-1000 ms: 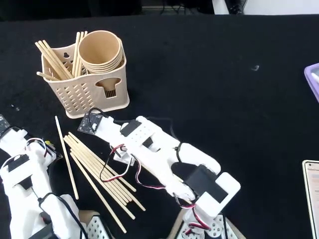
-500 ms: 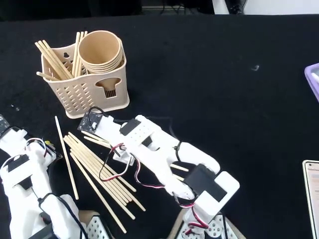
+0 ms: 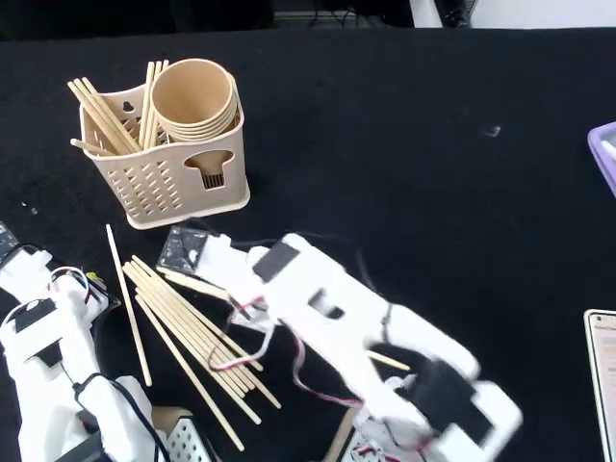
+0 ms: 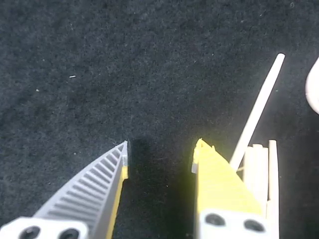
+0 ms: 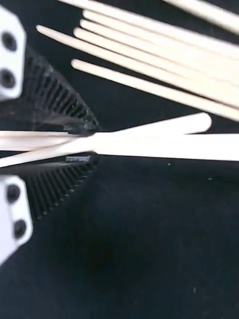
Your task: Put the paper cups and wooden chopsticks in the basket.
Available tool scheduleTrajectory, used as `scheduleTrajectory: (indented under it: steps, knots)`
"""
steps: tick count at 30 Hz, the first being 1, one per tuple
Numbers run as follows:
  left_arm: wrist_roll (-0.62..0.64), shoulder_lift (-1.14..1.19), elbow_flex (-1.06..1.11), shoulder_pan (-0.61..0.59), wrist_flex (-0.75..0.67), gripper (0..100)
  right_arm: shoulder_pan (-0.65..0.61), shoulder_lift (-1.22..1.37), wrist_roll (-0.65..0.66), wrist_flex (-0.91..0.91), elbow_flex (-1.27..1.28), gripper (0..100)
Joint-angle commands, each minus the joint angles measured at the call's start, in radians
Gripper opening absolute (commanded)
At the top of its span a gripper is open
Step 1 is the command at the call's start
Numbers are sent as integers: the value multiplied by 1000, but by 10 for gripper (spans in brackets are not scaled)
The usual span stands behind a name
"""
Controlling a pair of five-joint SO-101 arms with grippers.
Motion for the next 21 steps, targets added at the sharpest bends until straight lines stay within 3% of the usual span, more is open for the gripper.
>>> scheduleTrajectory:
  steps: [1, 8, 12, 15, 18, 21]
  knots:
    - [0, -23, -44, -7, -8, 216, 5, -268, 12, 63, 41, 11]
    - [0, -23, -41, -7, -8, 216, 5, -469, 46, 143, 13, 11]
    - [0, -23, -39, -8, -8, 216, 32, -469, 44, 21, 91, 11]
    - [0, -23, -39, -8, -8, 216, 129, -469, 15, -77, 131, 11]
    - [0, -23, -41, -8, -8, 216, 199, -476, -9, -87, 142, 11]
    - [0, -23, -42, -8, -8, 216, 190, -470, -8, -69, 166, 11]
